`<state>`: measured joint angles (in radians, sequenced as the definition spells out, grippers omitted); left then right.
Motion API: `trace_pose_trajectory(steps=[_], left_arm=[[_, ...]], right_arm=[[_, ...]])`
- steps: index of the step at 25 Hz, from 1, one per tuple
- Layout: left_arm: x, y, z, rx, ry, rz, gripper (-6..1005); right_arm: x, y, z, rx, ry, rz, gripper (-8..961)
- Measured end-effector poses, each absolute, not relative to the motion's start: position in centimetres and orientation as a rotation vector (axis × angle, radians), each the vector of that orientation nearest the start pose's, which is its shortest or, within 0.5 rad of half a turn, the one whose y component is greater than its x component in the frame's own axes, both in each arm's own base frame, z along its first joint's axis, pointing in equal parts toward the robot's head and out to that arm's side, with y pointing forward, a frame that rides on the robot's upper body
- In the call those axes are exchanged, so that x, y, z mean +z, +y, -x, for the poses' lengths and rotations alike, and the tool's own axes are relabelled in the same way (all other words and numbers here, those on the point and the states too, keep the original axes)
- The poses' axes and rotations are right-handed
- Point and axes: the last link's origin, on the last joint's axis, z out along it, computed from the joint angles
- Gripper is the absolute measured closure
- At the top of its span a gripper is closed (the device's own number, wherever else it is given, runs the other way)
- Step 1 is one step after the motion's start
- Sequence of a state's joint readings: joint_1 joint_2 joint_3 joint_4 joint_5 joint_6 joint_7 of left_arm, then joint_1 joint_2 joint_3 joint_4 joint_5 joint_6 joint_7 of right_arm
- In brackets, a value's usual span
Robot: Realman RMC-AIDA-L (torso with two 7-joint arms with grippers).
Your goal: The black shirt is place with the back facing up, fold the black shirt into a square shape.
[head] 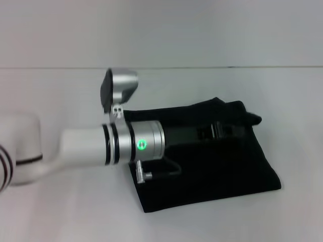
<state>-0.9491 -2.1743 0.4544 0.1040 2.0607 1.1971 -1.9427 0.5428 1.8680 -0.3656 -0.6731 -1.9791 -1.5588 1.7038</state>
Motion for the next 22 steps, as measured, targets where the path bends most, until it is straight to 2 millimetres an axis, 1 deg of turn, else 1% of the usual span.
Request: trace_pose_trajectory(steps=[2, 5, 8, 10, 12, 15, 17, 19, 22], left_arm=[[-12.8, 35.7, 15.2, -1.035, -1.753, 2.495, 835], [-12.7, 34.6, 14.8, -1.139, -1.705, 2.541, 814], [-12.4, 33.6, 13.6, -1.225, -1.635, 2.647, 793], [-11.8, 32.6, 12.6, -1.279, -1.557, 2.772, 726], [-10.8, 32.0, 12.4, -1.333, -1.469, 2.862, 658], [-9.8, 31.2, 13.2, -1.361, -1.335, 2.931, 543], [-9.3, 30.9, 14.6, -1.300, -1.235, 2.963, 448], [-9.0, 30.7, 15.9, -1.235, -1.171, 2.972, 353], [-8.3, 30.5, 17.6, -1.167, -1.043, 2.976, 292]], right_arm=[[13.9, 36.4, -30.3, 0.826, 0.940, 2.267, 25], [13.7, 36.4, -30.3, 0.820, 0.954, 2.273, 25], [13.1, 36.6, -30.1, 0.810, 1.022, 2.286, 25], [12.6, 36.8, -29.9, 0.789, 1.098, 2.298, 25], [12.0, 37.1, -29.8, 0.762, 1.173, 2.301, 26], [10.7, 37.4, -29.6, 0.712, 1.287, 2.306, 26], [9.5, 37.7, -29.7, 0.650, 1.372, 2.309, 26], [8.2, 37.9, -29.7, 0.580, 1.451, 2.312, 26], [6.0, 38.1, -29.8, 0.476, 1.549, 2.316, 26]])
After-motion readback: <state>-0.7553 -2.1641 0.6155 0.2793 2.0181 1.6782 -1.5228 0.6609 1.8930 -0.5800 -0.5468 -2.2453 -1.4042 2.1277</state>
